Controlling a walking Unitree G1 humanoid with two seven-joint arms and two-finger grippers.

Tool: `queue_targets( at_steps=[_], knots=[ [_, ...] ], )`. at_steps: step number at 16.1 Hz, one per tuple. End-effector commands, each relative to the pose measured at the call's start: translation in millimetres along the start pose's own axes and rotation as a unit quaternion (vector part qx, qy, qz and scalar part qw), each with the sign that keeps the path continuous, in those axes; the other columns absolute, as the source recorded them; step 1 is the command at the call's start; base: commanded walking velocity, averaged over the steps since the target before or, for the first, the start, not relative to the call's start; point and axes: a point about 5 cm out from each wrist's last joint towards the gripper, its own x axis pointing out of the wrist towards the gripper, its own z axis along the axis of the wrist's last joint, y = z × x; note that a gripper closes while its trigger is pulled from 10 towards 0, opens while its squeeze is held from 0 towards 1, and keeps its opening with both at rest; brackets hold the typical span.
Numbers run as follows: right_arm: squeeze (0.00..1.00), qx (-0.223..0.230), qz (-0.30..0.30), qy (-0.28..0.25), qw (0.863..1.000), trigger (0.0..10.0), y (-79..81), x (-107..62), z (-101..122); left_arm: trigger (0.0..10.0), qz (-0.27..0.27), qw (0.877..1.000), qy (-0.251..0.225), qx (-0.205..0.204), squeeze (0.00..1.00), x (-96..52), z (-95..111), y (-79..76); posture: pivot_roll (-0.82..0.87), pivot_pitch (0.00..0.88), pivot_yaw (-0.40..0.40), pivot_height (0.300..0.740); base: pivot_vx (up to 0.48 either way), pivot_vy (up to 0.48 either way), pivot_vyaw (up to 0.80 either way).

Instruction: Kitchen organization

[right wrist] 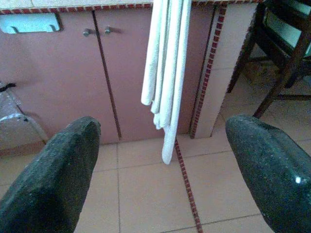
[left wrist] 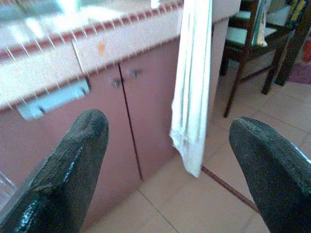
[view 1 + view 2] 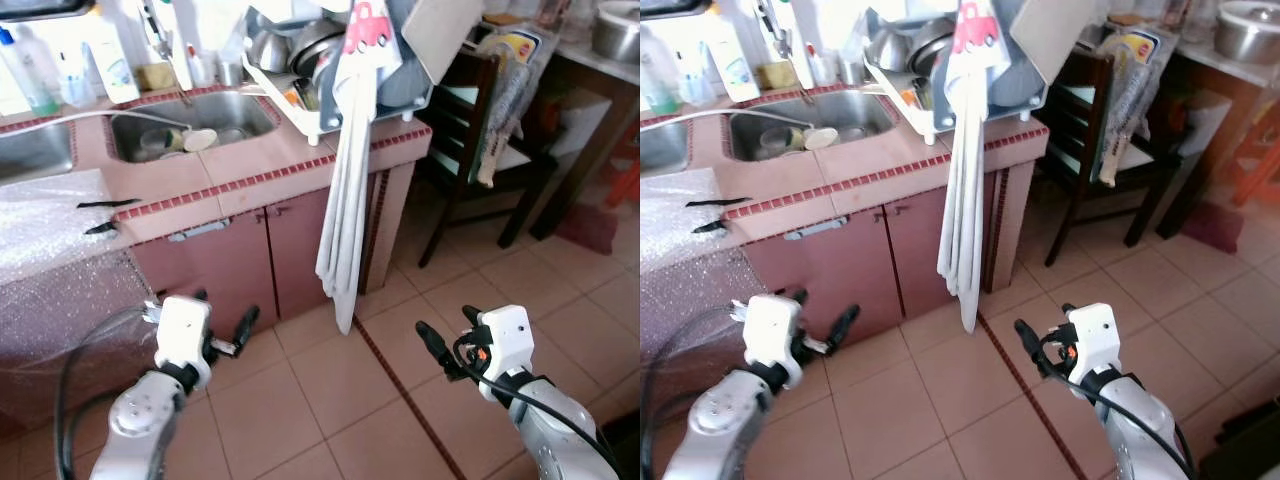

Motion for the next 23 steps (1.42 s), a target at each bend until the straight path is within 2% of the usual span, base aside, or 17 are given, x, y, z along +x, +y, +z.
queue_targets(
  at_steps=[1, 2, 3, 4, 5, 6, 7, 9, 10, 11, 14, 16, 17, 19, 23],
  knots=[
    [0.00, -0.018, 0.003, -0.010, 1.000, 10.0, 6.9, -1.2, 8, 10.0, 0.001, 1.000, -0.004, 0.011, 0.00, -3.6, 6, -0.8, -0.08, 0.029, 0.035, 0.740, 0.000, 0.000, 0.00],
    [0.00, -0.023, -0.010, -0.027, 0.999, 10.0, 12.6, -3.3, 18, 10.0, 0.000, 1.000, -0.014, 0.008, 0.00, -7.5, 15, -2.9, -0.08, 0.021, 0.032, 0.740, 0.000, 0.000, 0.00],
    [0.00, 0.020, 0.002, -0.065, 0.998, 10.0, 24.0, -1.8, 31, 10.0, 0.023, 0.999, -0.009, 0.022, 0.00, -9.2, 19, -1.4, -0.08, 0.011, 0.028, 0.740, 0.000, 0.000, 0.00],
    [0.00, 0.025, 0.021, -0.087, 0.996, 10.0, 30.7, -1.7, 43, 10.0, 0.075, 0.997, 0.013, 0.011, 0.00, -11.7, 17, 6.8, -0.08, 0.005, 0.027, 0.740, 0.000, 0.000, 0.00],
    [0.00, 0.019, -0.010, -0.100, 0.995, 10.0, 26.3, -1.5, 52, 10.0, 0.086, 0.996, 0.019, -0.009, 0.00, -13.8, 14, 9.1, -0.08, 0.002, 0.025, 0.740, 0.000, 0.000, 0.00],
    [0.00, -0.008, -0.058, -0.104, 0.993, 10.0, 16.5, -1.8, 57, 10.0, 0.095, 0.995, 0.010, -0.002, 0.00, -15.2, 15, 12.4, -0.09, 0.000, 0.022, 0.740, 0.000, 0.000, 0.00],
    [0.00, 0.027, -0.113, -0.106, 0.988, 10.0, -1.6, -3.5, 63, 10.0, 0.121, 0.993, -0.006, 0.004, 0.00, -16.3, 20, 17.5, -0.08, 0.000, 0.019, 0.740, 0.000, 0.000, 0.00],
    [0.00, 0.028, -0.149, -0.119, 0.981, 10.0, -13.6, -4.6, 73, 10.0, 0.134, 0.991, 0.008, -0.008, 0.00, -12.7, 21, 17.6, -0.08, 0.000, 0.013, 0.740, 0.000, 0.000, 0.00],
    [0.00, 0.025, -0.152, -0.121, 0.981, 10.0, -14.5, -2.3, 77, 10.0, 0.118, 0.993, 0.017, -0.003, 0.00, -9.0, 20, 12.8, -0.08, 0.000, 0.008, 0.740, 0.000, 0.000, 0.00],
    [0.00, 0.011, -0.136, -0.121, 0.983, 10.0, -9.4, 1.2, 80, 10.0, 0.108, 0.994, 0.021, 0.007, 0.00, -7.8, 20, 9.4, -0.08, 0.000, 0.006, 0.740, 0.000, 0.000, 0.00],
    [0.00, 0.000, -0.131, -0.124, 0.984, 10.0, -4.5, 3.0, 83, 10.0, 0.112, 0.994, 0.016, -0.003, 0.00, -7.4, 20, 9.5, -0.09, 0.000, 0.002, 0.740, 0.000, 0.000, 0.80],
    [0.00, 0.031, -0.145, -0.113, 0.983, 10.0, -6.6, 2.5, 78, 10.0, 0.117, 0.993, 0.005, -0.025, 0.00, -1.9, 24, 8.3, -0.09, 0.004, 0.000, 0.740, 0.000, 0.000, 0.00],
    [0.00, 0.031, -0.145, -0.113, 0.983, 10.0, -6.6, 2.5, 78, 10.0, 0.117, 0.993, 0.005, -0.025, 0.00, -1.9, 24, 8.3, -0.09, 0.004, 0.000, 0.740, 0.000, 0.000, 0.00],
    [0.00, 0.055, -0.146, -0.105, 0.982, 10.0, -7.7, 2.4, 75, 10.0, 0.150, 0.989, 0.000, -0.016, 0.00, 6.3, 31, 13.7, -0.10, 0.011, 0.004, 0.740, 0.000, 0.000, 0.00],
    [0.00, 0.057, -0.131, -0.120, 0.982, 10.0, -2.7, 5.3, 82, 10.0, 0.149, 0.988, -0.001, -0.029, 0.00, 12.4, 35, 13.5, -0.10, 0.015, 0.005, 0.740, 0.000, 0.000, 0.00]
  ],
)
